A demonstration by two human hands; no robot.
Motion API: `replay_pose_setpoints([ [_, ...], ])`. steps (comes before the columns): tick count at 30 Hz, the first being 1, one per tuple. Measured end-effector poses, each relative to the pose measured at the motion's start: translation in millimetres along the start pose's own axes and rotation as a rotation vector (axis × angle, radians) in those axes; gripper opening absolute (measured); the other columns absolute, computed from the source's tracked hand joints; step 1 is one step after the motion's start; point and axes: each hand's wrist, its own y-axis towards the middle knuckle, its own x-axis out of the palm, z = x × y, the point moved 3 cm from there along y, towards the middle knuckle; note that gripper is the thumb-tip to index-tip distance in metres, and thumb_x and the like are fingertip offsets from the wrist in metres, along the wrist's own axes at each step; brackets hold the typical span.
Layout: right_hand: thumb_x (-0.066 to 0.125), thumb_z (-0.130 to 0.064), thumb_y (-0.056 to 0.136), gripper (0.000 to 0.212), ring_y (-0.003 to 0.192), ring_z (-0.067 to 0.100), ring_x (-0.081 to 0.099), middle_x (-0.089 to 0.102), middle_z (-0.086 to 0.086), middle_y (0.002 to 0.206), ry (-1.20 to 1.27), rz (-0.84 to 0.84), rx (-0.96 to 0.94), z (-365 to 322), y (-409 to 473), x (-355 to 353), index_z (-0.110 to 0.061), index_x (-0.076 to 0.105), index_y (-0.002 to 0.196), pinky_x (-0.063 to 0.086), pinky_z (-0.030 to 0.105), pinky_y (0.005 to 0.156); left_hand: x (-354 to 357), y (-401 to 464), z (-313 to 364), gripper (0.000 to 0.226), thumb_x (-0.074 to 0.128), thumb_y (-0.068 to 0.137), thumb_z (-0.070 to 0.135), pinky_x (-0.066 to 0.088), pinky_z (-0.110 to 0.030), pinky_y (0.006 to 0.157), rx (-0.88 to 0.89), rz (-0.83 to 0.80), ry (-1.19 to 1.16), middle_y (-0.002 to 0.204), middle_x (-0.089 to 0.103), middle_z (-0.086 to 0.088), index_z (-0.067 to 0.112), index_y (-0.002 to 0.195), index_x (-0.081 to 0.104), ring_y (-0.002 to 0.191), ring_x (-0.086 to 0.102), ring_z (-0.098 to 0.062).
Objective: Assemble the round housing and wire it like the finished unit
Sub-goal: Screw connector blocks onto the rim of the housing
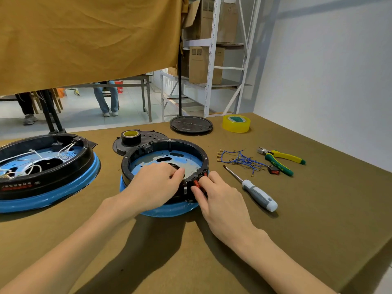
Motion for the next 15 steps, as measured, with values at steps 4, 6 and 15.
replay_pose_setpoints([
  [4, 0.045, -0.047, 0.105, 0.026, 0.069, 0.006, 0.048, 0.038, -0.016, 0.095, 0.034, 0.027, 0.030, 2, -1, 1, -0.027, 0.060, 0.107, 0.033, 0.015, 0.054, -3, -1, -4, 0.055, 0.046, 0.104, 0.045, 0.033, -0.021, 0.045, 0.033, -0.093, -0.029, 0.043, 0.038, 0.008, 0.012, 0.063, 0.057, 0.043, 0.036, -0.011],
  [6, 0.049, -0.047, 0.103, 0.023, 0.071, 0.004, 0.051, 0.044, -0.015, 0.095, 0.067, 0.041, 0.039, 2, -1, 0, -0.028, 0.061, 0.105, 0.040, 0.016, 0.056, -3, -2, -5, 0.054, 0.046, 0.102, 0.054, 0.037, -0.019, 0.047, 0.055, -0.145, -0.043, 0.049, 0.045, 0.007, 0.013, 0.076, 0.071, 0.045, 0.040, -0.009],
  [15, 0.058, -0.036, 0.100, 0.015, 0.074, 0.009, 0.057, 0.058, -0.009, 0.088, 0.087, 0.044, -0.023, 1, -4, -11, -0.022, 0.062, 0.099, 0.049, 0.023, 0.063, -6, -10, 4, 0.037, 0.052, 0.100, 0.052, 0.060, -0.042, 0.068, 0.161, -0.187, -0.153, 0.080, 0.075, 0.008, 0.029, 0.103, 0.080, 0.071, 0.068, -0.012],
])
